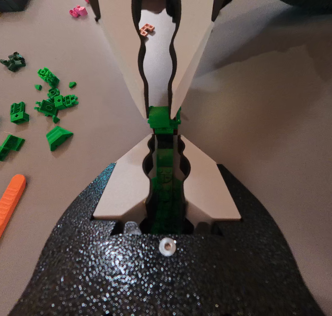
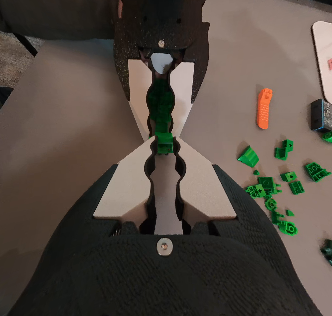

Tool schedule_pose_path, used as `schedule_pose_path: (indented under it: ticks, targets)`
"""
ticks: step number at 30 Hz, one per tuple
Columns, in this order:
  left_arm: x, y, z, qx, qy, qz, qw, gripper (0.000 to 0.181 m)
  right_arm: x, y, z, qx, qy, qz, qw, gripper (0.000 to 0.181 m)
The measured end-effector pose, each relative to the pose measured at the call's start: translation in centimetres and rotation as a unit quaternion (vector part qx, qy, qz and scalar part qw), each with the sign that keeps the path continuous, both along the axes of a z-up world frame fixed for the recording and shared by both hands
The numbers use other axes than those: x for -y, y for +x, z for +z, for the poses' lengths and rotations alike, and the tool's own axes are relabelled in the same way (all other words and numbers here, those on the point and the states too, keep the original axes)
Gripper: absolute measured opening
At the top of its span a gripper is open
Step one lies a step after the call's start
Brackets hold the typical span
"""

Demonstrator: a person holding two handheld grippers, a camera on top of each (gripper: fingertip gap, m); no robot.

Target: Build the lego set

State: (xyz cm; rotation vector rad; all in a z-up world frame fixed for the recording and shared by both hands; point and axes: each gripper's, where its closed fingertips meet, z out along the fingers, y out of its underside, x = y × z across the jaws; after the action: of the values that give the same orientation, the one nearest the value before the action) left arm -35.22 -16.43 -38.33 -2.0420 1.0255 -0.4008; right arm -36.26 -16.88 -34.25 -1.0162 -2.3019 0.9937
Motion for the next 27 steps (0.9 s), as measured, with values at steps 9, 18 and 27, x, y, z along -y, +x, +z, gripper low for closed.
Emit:
schedule_pose_path:
  ticks: [9,18,27]
  targets:
    - [-0.30,-0.43,0.07,0.009,-0.015,0.022,1.000,0.016,-0.08,0.02,-0.15,0.054,0.008,-0.025,0.998,0.014]
    - [-0.19,-0.61,-0.01,0.007,-0.026,0.028,0.999,0.015,0.24,-0.10,-0.28,0.086,0.015,-0.031,0.996,0.015]
    - [-0.11,-0.61,-0.03,0.007,-0.030,0.028,0.999,0.015,0.23,-0.11,-0.35,0.104,0.030,-0.032,0.994,0.015]
